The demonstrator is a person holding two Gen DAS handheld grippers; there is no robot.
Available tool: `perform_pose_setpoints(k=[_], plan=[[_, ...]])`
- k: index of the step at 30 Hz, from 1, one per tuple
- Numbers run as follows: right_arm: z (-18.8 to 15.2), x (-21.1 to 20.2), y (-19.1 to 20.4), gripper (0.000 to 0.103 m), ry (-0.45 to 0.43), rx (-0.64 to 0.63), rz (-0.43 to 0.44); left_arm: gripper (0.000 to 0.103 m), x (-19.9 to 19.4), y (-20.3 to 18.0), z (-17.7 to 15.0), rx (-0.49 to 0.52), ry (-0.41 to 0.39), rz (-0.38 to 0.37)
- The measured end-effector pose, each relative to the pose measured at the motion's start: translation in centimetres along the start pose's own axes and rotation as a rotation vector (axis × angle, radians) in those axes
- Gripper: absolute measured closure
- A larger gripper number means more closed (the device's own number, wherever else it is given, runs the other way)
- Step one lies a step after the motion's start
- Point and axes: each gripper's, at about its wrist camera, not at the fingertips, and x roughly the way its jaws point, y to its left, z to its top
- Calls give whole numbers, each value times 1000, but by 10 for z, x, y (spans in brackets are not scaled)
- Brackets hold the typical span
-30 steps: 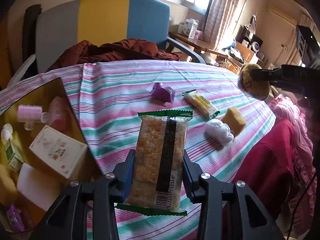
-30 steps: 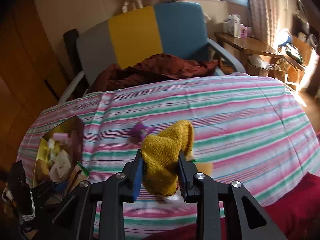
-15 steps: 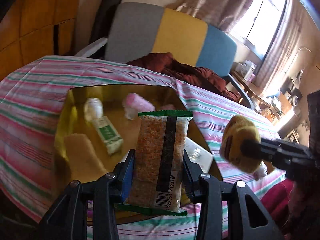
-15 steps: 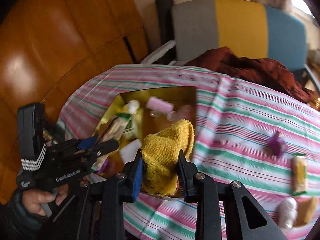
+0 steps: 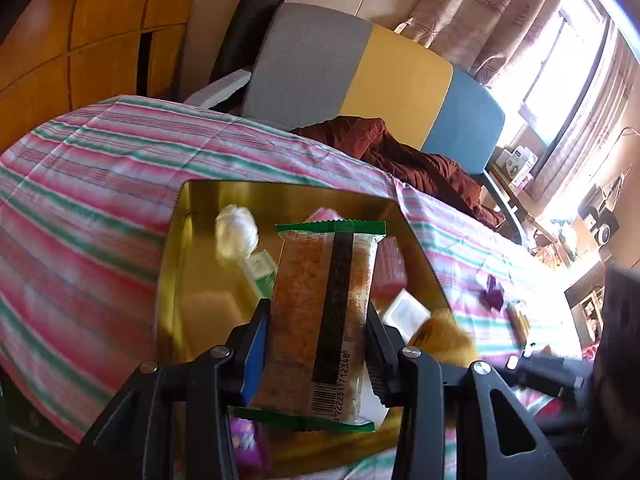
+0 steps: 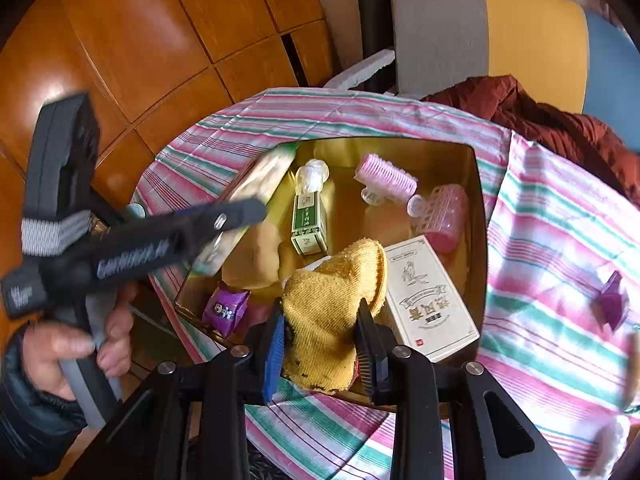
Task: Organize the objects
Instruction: 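Carry the cracker pack and yellow cloth into the gold tray, open both tools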
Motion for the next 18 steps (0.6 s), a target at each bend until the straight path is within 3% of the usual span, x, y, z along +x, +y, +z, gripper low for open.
perform_pose_setpoints(k=[2,3,7,9,13,18], plan=[[-2,6,-1,63,20,12,17,58,12,-3,9,-19,30,-12],[-3,9,-2,54,25,19,14,53,18,-4,12,-37,43,-27],[-8,17,-6,44,38,31,-6,49,29,-5,19,-63,55,-23],[-11,16,-9,31,37,39,-14,48,29,-5,16,-64,52,-24],[-18,11,-12,22,20,44,-32,48,24,1,4,-66,44,21],[-23,5,-8,3,-19,24,-89,48,9,4,-14,-39,2,104]])
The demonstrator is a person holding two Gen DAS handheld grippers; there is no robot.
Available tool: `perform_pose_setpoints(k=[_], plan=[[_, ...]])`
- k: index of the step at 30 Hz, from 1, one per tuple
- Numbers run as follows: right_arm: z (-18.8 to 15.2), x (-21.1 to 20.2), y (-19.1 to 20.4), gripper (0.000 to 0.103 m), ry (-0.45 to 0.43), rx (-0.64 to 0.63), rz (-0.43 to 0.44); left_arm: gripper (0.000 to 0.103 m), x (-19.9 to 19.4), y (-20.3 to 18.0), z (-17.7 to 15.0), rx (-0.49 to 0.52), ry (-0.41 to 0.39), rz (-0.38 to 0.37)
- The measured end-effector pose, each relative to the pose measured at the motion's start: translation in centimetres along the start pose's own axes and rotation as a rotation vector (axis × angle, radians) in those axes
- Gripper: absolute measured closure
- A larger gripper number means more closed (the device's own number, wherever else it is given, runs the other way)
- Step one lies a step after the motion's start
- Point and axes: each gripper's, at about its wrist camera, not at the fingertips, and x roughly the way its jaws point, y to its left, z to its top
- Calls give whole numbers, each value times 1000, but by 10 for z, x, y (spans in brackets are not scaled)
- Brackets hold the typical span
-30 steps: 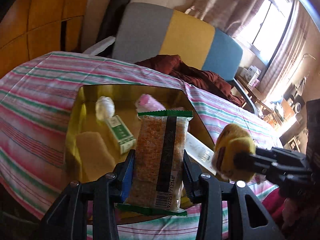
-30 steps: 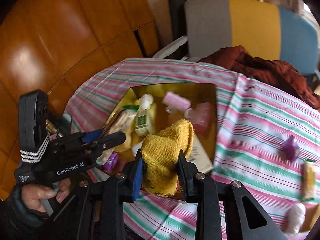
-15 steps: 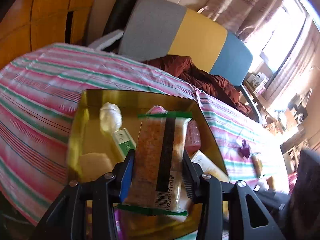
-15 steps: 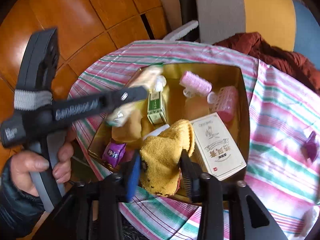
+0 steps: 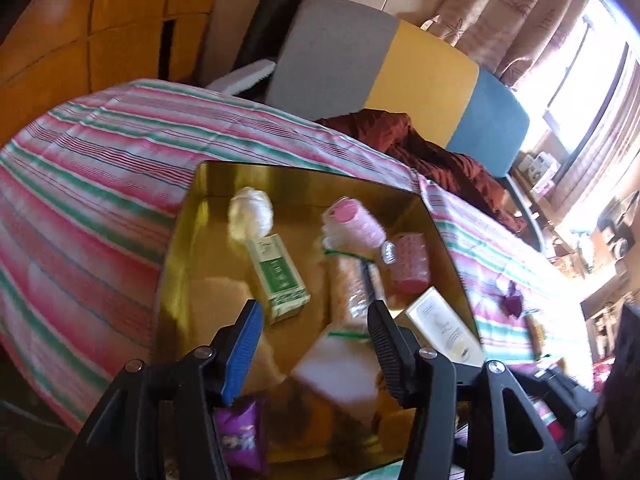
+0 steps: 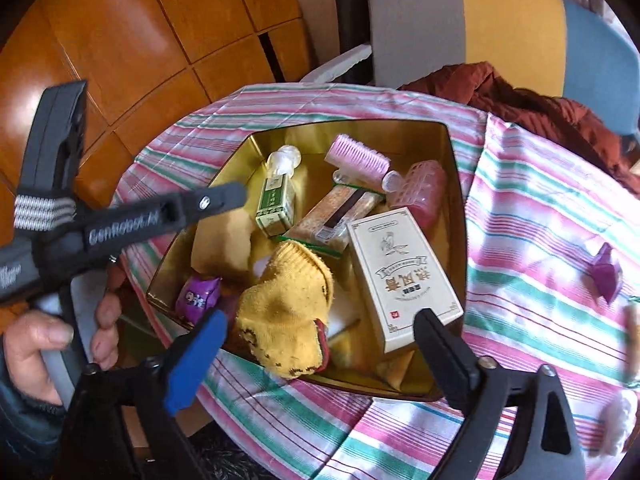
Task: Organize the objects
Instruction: 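Carry the cracker pack and yellow cloth into the gold tray, open both tools, then withdraw both tools from the tray toward the remaining items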
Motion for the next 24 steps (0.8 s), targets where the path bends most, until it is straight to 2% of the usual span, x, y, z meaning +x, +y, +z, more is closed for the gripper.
perform_pose_setpoints(k=[5,9,13,18,24], plan=[[-1,-1,8,0,-33,-47,-67,48,-10,-1,-18,33,-19,52],[-1,11,15,0,-21,-140,-239,48,-15,0,-27,30,-18,63],[0,9,-3,0,-37,-76,-356,48,-24,-1,-32,41,-32,70],[-2,-4,-21,0,-55,-13,-327,48,-27,-5,-36,45,-35,68],[-7,-22,-15,0,-121,-14,-277,48,-34,-13,-41,63,-61,90]])
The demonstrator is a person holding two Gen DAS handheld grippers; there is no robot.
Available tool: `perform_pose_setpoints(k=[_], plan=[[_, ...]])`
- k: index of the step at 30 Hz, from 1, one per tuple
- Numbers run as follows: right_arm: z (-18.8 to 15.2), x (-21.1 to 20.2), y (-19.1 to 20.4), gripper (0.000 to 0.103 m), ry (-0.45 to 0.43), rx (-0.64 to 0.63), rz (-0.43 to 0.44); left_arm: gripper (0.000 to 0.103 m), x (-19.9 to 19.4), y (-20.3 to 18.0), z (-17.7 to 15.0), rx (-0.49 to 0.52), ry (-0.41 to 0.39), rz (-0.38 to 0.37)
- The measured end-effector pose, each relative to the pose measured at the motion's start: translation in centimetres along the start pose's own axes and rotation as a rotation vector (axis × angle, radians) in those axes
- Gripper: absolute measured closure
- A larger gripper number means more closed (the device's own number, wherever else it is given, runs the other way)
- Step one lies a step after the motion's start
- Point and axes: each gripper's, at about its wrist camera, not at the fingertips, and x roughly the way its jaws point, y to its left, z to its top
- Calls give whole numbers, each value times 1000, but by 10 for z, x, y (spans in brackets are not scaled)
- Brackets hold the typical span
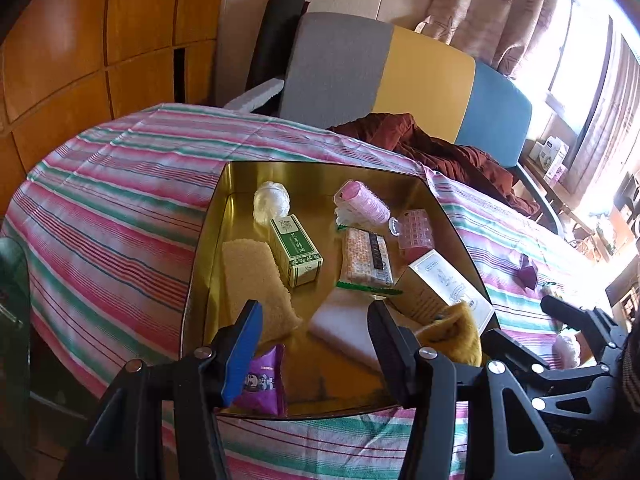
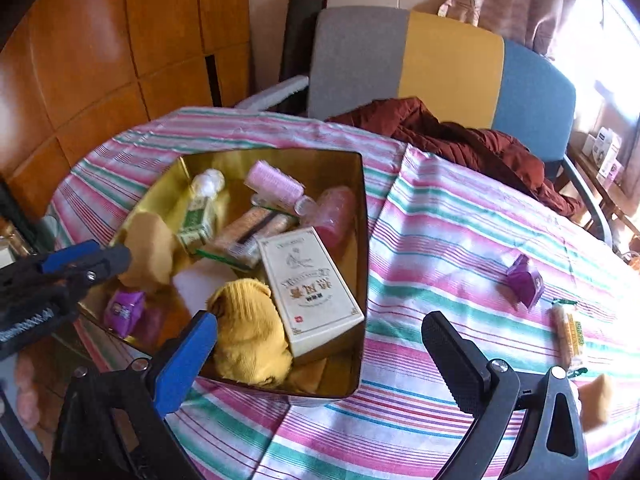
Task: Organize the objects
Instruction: 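Withdraw both tools from the tray toward the remaining items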
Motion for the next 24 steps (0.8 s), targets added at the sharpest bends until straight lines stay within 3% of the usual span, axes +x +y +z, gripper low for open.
perform_pose_setpoints(k=[13,24], plan=[[-3,-17,14,0,-73,-6,13,48,-24,-19,-9,106,-98,80],[-3,-28,-1,0,-97,24,-19,48,-34,-37,-10,179,-128,65]])
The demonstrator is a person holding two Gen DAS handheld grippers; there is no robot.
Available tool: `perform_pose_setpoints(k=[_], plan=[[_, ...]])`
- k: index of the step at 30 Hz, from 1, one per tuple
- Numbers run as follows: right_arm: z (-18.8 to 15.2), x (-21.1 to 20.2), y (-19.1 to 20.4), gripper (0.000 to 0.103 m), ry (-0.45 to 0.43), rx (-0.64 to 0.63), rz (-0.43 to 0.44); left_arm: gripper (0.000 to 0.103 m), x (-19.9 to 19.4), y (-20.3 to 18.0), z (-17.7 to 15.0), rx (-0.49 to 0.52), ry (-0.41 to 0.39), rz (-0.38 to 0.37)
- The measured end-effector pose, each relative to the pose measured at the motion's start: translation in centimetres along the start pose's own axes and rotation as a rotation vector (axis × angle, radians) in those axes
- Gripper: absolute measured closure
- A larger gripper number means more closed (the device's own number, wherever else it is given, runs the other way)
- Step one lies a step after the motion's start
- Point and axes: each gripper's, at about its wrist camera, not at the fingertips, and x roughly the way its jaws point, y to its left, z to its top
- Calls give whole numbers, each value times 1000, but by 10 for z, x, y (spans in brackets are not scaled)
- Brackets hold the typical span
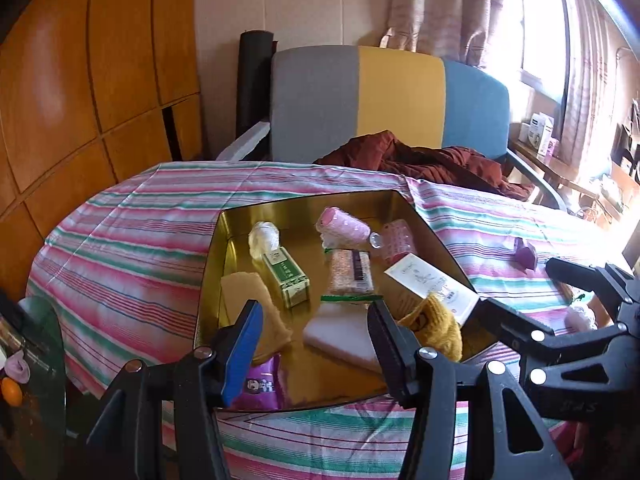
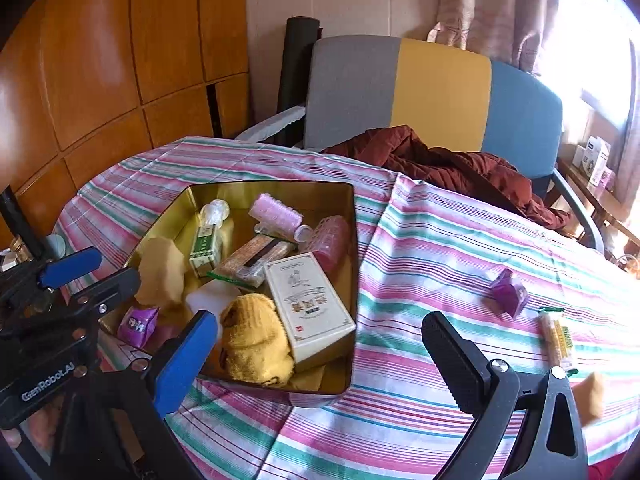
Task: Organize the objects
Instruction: 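Withdraw both tools from the tray toward the remaining items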
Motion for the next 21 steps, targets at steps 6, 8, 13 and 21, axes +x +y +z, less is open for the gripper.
perform_pose_setpoints(k=[6,8,13,21], plan=[[-3,-2,-22,0,3,43,-29,48,-1,-13,1,37,1,-14],[-4,-2,-29,0,1,55,-39,48,-2,-17,1,47,1,-21],[-7,-3,-54,0,6,100,-81,48,-3,-29,2,82,1,-42],[-13,-6,-116,0,38,190,-154,48,-4,-57,5,148,4,-99]])
